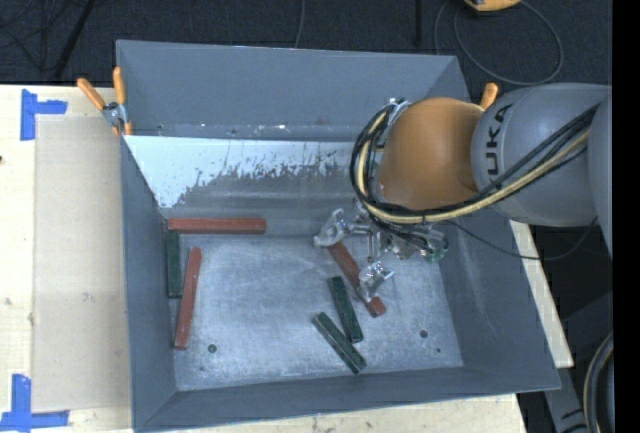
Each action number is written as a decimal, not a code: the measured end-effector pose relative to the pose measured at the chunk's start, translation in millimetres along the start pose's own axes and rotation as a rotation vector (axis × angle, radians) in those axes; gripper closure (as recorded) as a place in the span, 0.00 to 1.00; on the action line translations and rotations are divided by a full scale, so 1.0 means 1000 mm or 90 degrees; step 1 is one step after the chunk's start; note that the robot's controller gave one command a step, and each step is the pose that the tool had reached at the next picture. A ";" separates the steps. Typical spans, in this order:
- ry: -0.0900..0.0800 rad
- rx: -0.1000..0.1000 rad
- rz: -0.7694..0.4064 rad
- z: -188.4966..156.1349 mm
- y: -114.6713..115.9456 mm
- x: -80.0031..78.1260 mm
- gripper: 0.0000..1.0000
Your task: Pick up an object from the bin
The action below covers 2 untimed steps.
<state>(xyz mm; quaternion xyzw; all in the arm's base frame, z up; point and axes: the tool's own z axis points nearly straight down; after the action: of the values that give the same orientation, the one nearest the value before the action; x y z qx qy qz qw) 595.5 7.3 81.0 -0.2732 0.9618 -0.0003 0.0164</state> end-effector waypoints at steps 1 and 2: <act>0.002 0.000 0.001 0.000 0.000 0.001 0.00; 0.008 -0.005 -0.357 0.003 0.036 -0.004 1.00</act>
Offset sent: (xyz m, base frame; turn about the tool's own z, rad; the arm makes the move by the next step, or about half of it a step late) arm -0.0212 0.0310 -0.0093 -0.5645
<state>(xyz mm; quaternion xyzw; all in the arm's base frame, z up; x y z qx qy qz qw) 579.9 40.4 77.7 -0.5286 0.8488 -0.0026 0.0083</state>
